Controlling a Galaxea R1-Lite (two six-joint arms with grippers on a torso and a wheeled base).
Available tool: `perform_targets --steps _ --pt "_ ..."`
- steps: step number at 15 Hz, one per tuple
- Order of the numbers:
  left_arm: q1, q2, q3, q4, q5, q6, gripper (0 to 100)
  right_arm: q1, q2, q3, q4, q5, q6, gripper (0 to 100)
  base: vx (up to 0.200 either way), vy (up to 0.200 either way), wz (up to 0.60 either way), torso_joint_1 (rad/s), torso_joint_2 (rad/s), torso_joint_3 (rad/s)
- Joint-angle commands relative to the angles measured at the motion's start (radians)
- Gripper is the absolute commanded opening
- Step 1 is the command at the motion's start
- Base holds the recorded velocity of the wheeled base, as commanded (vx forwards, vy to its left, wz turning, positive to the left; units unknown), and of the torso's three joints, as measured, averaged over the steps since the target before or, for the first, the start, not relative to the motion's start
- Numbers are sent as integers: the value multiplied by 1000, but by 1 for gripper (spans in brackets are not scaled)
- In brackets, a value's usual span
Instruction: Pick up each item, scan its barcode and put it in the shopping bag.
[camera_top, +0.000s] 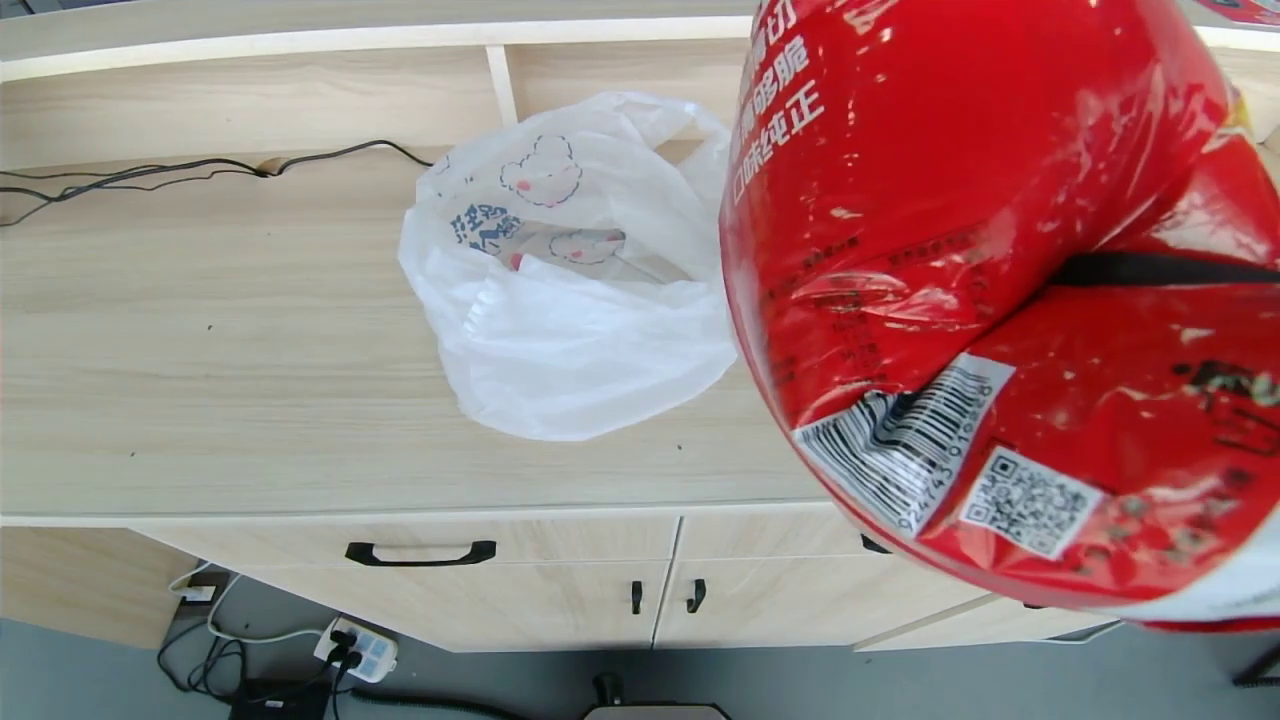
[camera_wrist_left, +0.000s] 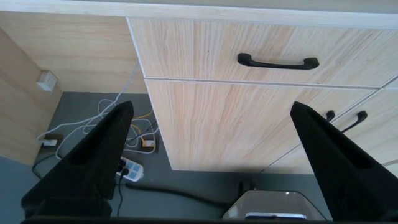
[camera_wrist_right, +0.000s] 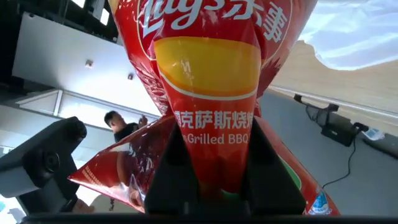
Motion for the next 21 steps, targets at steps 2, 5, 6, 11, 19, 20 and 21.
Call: perform_targets --steps 2,5,6,11,19,20,21 --pt "0 1 0 1 0 1 100 1 -26 56 1 1 -3 0 0 0 0 0 0 0" --pt "0 1 0 -3 0 1 100 1 -49 93 -1 1 -4 0 0 0 0 0 0 0" --pt "0 1 0 -3 0 1 100 1 -49 88 1 1 -4 0 0 0 0 0 0 0" --pt "0 1 0 -1 0 1 100 -43 7 45 16 -18 -159 0 0 0 0 0 0 0" --pt "0 1 0 -1 0 1 100 -585 272 -357 126 -165 -1152 0 0 0 0 0 0 0" --pt "0 1 0 -1 0 1 100 -586 297 -381 123 -151 -1221 0 0 0 0 0 0 0" --pt "0 1 0 -1 0 -1 100 -583 327 -400 103 -139 -1274 0 0 0 0 0 0 0"
